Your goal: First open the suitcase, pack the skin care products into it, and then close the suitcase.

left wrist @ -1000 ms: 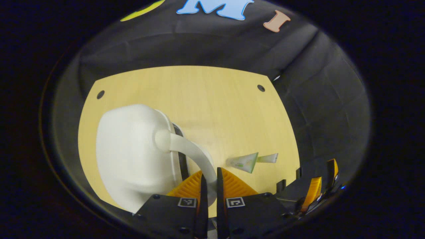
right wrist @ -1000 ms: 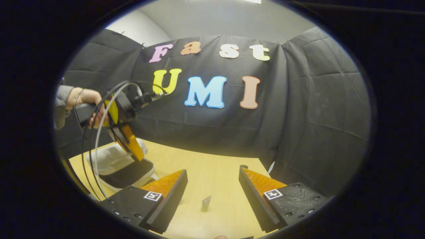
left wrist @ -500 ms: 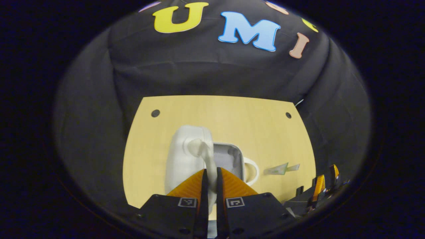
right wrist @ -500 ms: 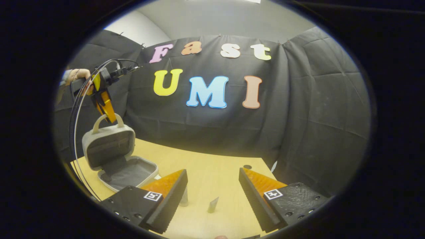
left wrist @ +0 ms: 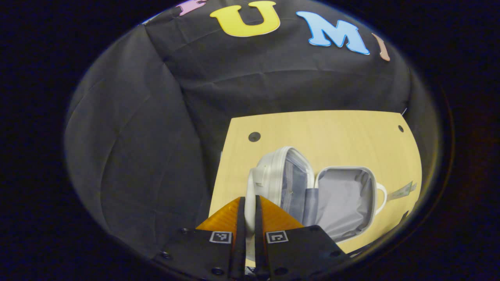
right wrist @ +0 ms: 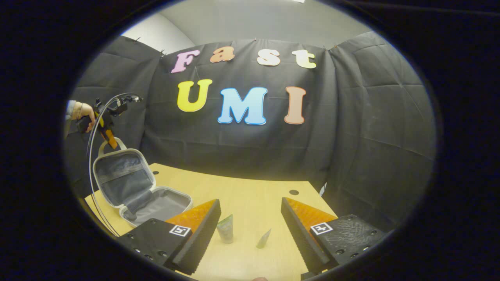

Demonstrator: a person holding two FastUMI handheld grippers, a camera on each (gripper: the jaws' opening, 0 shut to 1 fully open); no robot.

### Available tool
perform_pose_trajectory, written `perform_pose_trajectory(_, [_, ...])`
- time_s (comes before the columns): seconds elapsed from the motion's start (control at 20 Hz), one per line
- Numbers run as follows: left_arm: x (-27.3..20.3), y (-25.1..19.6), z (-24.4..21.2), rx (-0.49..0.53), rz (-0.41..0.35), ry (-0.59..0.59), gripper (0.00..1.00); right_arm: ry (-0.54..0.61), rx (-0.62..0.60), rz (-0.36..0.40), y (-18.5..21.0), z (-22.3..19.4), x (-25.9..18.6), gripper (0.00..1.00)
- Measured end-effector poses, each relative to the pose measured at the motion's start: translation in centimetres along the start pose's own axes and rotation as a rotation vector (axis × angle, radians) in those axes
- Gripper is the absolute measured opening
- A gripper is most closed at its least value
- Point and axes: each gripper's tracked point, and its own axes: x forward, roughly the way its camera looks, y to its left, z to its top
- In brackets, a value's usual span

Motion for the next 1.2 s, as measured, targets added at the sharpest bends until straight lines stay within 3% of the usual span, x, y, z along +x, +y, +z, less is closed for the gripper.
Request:
perform_pose_trajectory(0.2, [6.1,5.1,-4.1,-0.005,0.037,0.056,0.18,0.054,-0.005,-0.039,0.7,-0.7,-0.3,0.95])
perform_pose_trajectory(0.45, [13.0,9.0,-9.5,-0.093,0.001,0.138,0.18,0.085,0.038,-0.061,1.7,-0.8,-0.1,0.95])
perform_pose_trajectory(0.7, [17.5,10.3,-12.9,-0.154,-0.046,0.155,0.18,0.094,0.072,-0.079,2.1,-0.4,0.6,0.95])
perform_pose_trajectory(0.95, [20.5,10.8,-15.1,-0.162,-0.032,0.175,0.22,0.097,0.062,-0.093,2.1,-0.2,0.8,0.95])
perform_pose_trajectory(1.2, [20.1,10.7,-13.8,-0.221,-0.045,0.099,0.41,0.093,0.060,-0.095,1.8,0.0,0.8,0.95])
